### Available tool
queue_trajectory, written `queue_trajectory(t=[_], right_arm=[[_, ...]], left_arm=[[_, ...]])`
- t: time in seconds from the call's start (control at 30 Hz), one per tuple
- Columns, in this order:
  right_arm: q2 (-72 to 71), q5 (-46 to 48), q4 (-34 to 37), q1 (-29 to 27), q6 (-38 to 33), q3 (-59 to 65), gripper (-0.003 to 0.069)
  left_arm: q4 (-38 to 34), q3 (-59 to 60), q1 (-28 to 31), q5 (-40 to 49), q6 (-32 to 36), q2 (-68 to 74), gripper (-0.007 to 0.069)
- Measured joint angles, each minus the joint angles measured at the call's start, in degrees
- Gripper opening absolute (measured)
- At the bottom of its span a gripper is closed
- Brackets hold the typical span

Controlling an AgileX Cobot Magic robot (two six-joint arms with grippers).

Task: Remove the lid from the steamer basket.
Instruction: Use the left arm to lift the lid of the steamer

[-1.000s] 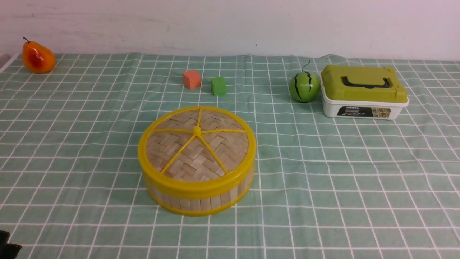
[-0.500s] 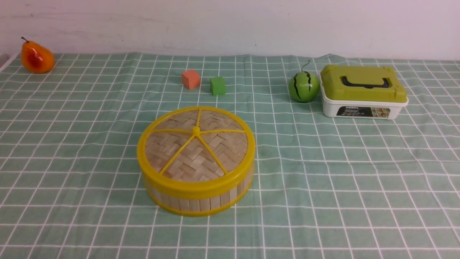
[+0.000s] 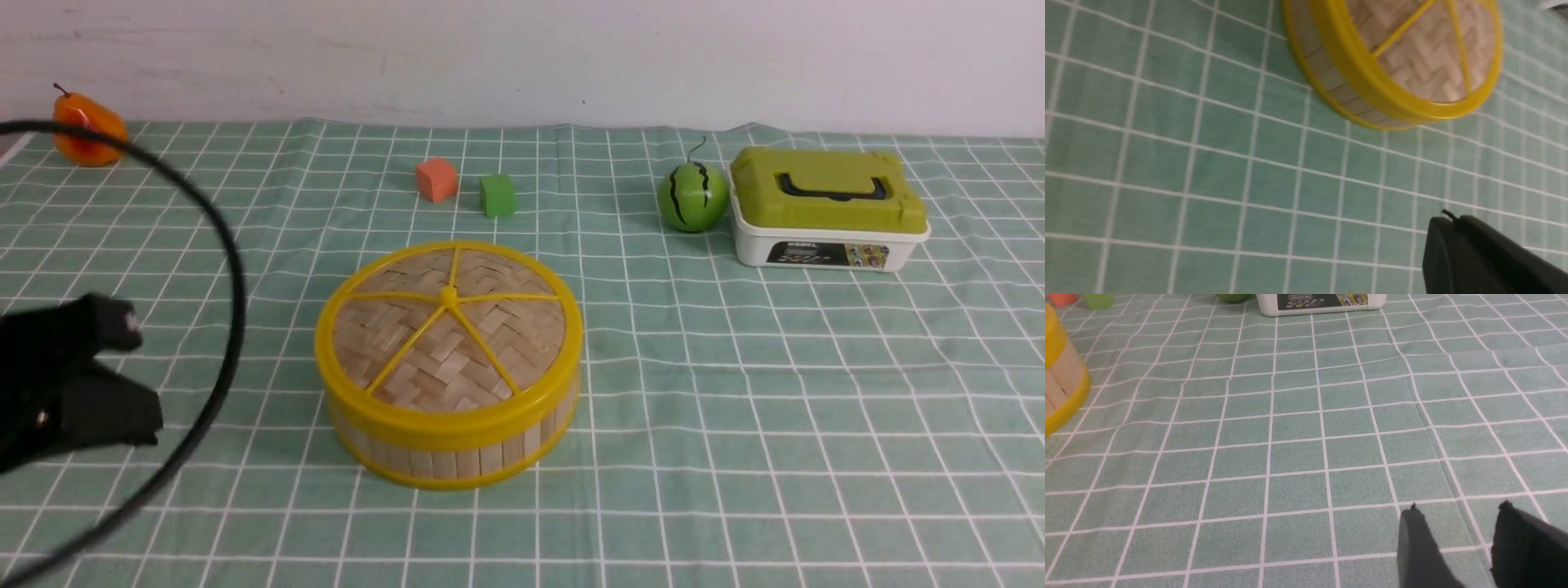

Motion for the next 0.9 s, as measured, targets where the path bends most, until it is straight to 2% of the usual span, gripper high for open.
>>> queue_trajectory(t=[0.07,0.2,0.23,0.3,0.4,0.47,0.57,0.67,0.9], right_arm=[[0.0,0.0,0.0,0.0,0.0,0.0,0.0241],[0.0,0.0,0.0,0.0,0.0,0.0,0.0241],[0.0,0.0,0.0,0.0,0.0,0.0,0.0241],[0.0,0.0,0.0,0.0,0.0,0.0,0.0241],[0.0,0.0,0.0,0.0,0.0,0.0,0.0241],[0.0,0.0,0.0,0.0,0.0,0.0,0.0241],[0.0,0.0,0.0,0.0,0.0,0.0,0.0241],[0.0,0.0,0.0,0.0,0.0,0.0,0.0241],[0.0,0.0,0.0,0.0,0.0,0.0,0.0241]], left_arm=[[1.5,-4.2,-0.8,1.6,0.0,4.3,-0.0013],[5.4,-17.7,-10.5,6.1,-3.9,18.5,-0.0013],[6.0,-18.8,-11.0,6.5,-4.1,19.1,-0.0013],[10.7,-25.8,-17.3,9.3,-6.5,27.4,-0.0013],[15.3,-32.2,-21.5,12.4,-8.7,34.6,-0.0013],[21.5,-39.6,-25.1,14.1,-11.6,42.2,-0.0013],[27.2,-47.8,-27.3,14.3,-13.8,49.8,-0.0013],[28.2,-51.9,-28.1,14.3,-14.2,53.7,-0.0006],[33.1,-56.2,-28.3,14.7,-14.2,58.4,0.0098]])
